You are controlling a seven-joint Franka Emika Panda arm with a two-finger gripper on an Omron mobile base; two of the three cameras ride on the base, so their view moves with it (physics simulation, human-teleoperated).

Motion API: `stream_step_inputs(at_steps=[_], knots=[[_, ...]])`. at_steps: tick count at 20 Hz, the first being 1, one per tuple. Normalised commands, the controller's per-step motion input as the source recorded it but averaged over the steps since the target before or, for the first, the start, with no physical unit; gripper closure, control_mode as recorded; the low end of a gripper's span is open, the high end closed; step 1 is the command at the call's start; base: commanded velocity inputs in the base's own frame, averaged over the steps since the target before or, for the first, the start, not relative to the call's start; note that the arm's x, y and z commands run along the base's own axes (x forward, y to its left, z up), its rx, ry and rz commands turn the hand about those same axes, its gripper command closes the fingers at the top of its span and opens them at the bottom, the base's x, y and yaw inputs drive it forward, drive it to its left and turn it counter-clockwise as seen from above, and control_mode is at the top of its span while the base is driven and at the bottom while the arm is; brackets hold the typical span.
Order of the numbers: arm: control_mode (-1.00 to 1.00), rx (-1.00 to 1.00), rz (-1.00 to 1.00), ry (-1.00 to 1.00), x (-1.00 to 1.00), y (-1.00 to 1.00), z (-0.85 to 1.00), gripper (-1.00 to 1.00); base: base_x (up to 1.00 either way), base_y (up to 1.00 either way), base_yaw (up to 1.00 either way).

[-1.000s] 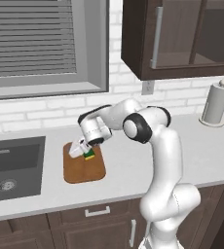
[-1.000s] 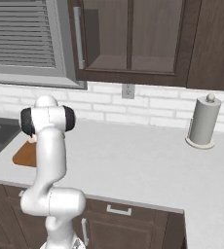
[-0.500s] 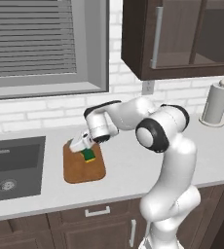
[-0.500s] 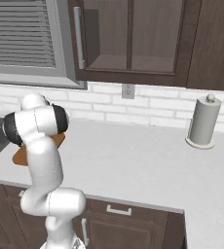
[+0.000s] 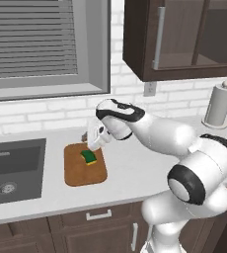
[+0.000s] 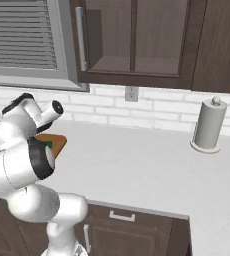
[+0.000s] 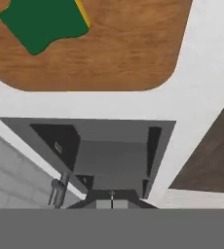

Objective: Pick up the sponge from the counter and clean the cutting board by briefly scrubbing or pressing down on the cutting board. Once finished, release the sponge.

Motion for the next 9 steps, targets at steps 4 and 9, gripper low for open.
stream_step_inputs(at_steps=[4,9], knots=[[-1.0,-0.12,0.26,-0.29,-0.95,-1.0,0.6,1.0,0.0,0.0,0.0],[-1.0,-0.1,0.26,-0.27,-0.8,-1.0,0.55,1.0,0.0,0.0,0.0]])
